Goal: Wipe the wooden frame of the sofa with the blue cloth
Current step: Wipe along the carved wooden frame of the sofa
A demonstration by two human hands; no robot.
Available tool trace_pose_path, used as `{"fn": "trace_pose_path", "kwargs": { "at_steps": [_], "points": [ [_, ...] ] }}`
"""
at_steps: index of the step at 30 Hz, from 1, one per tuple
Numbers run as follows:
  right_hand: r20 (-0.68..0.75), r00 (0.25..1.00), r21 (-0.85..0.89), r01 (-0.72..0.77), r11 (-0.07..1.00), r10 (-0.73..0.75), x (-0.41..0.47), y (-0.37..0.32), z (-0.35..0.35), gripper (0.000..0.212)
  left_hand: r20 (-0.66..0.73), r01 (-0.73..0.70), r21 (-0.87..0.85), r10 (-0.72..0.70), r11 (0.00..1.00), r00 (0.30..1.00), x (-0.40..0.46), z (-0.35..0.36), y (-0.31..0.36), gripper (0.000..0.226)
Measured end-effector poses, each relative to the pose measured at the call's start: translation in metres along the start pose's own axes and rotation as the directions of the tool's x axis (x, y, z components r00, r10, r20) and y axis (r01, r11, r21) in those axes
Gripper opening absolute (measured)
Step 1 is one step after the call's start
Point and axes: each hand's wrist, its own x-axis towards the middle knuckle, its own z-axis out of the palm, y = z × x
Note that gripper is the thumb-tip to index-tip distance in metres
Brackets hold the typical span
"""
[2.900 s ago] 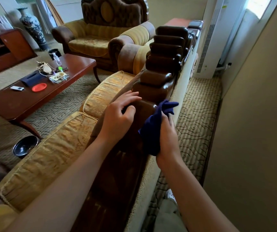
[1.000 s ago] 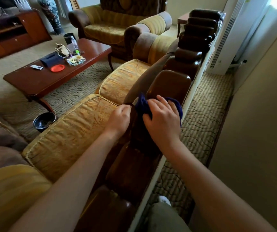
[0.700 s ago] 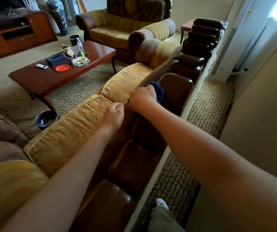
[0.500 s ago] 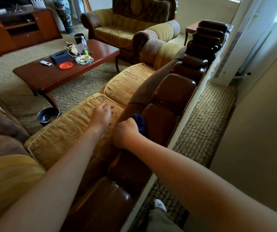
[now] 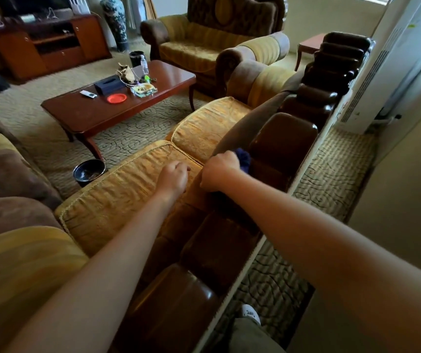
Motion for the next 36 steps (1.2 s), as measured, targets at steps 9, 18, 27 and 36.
{"fn": "trace_pose_path", "kwargs": {
  "at_steps": [9,18,27,36],
  "points": [
    [0.226,0.951,0.184,0.169,0.968,-0.209,-0.011,-0.045,0.011,0.05,-0.036,0.025,-0.035,-0.026,0.999,0.999,0.012,-0.012,-0.004,0.022],
    [0.06,0.996,0.114,-0.067,0.991,0.061,0.005,0.021,-0.013,0.041,-0.015,-0.018,-0.038,0.018,0.999,1.0,0.015,-0.007,0.002,0.025],
    [0.075,0.965,0.294,0.221,0.93,-0.253,-0.027,-0.055,0.02,0.043,-0.089,-0.048,-0.084,0.04,0.995,0.995,0.017,-0.015,0.003,0.024],
    [-0.549,0.836,0.366,0.219,0.904,0.02,-0.054,-0.006,0.041,0.038,-0.043,-0.053,-0.05,0.051,0.997,0.998,0.005,0.003,0.004,0.023]
  ]
}}
